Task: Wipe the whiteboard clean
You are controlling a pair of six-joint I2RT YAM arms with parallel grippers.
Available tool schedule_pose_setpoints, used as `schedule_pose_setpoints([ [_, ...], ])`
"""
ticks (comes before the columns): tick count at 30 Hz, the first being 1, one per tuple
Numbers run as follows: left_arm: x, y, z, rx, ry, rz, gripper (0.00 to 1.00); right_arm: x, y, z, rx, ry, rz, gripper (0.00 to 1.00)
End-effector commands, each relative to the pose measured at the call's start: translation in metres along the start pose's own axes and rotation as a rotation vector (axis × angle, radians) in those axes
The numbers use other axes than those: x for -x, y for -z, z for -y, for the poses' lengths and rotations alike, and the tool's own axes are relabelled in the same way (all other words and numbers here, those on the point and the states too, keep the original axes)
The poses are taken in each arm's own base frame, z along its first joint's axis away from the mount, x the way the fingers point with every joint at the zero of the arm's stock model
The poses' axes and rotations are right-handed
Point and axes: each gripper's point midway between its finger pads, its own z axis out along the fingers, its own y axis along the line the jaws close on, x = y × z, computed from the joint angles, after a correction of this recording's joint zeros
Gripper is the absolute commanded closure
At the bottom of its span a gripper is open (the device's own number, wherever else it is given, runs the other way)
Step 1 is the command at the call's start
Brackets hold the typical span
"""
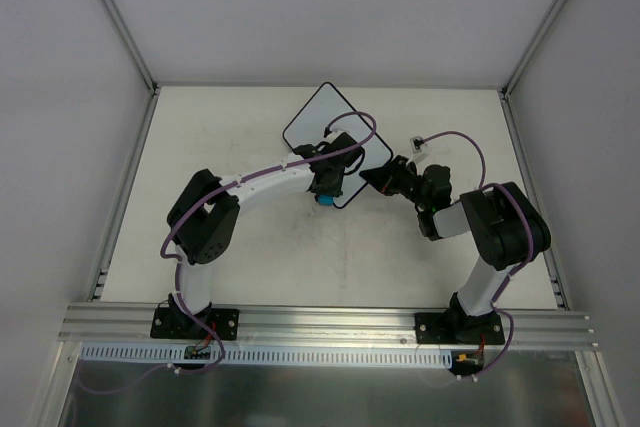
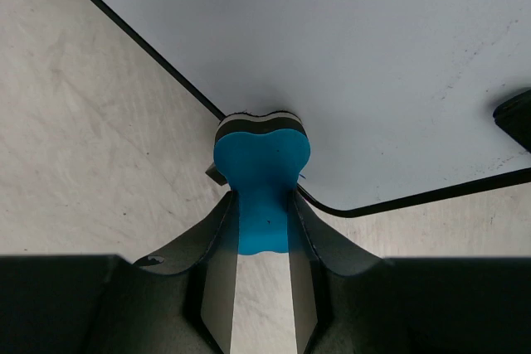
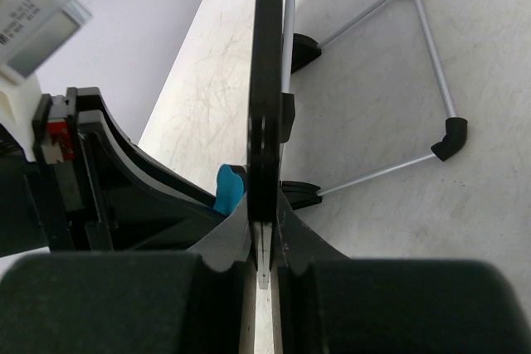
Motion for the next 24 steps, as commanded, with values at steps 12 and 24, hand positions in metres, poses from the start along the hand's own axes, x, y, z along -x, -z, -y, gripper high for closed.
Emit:
schedule_pose_setpoints([
  [12,-0.033,-0.003,0.014,-0.067,0.000,-0.104,1.00,0.032,-0.005,-0.034,0.113,0.110,0.083,1.00],
  [24,-0.052,0.004,0.004,-0.066,-0.007,-0.146,1.00,0.032,-0.005,-0.034,0.114,0.110,0.084,1.00],
])
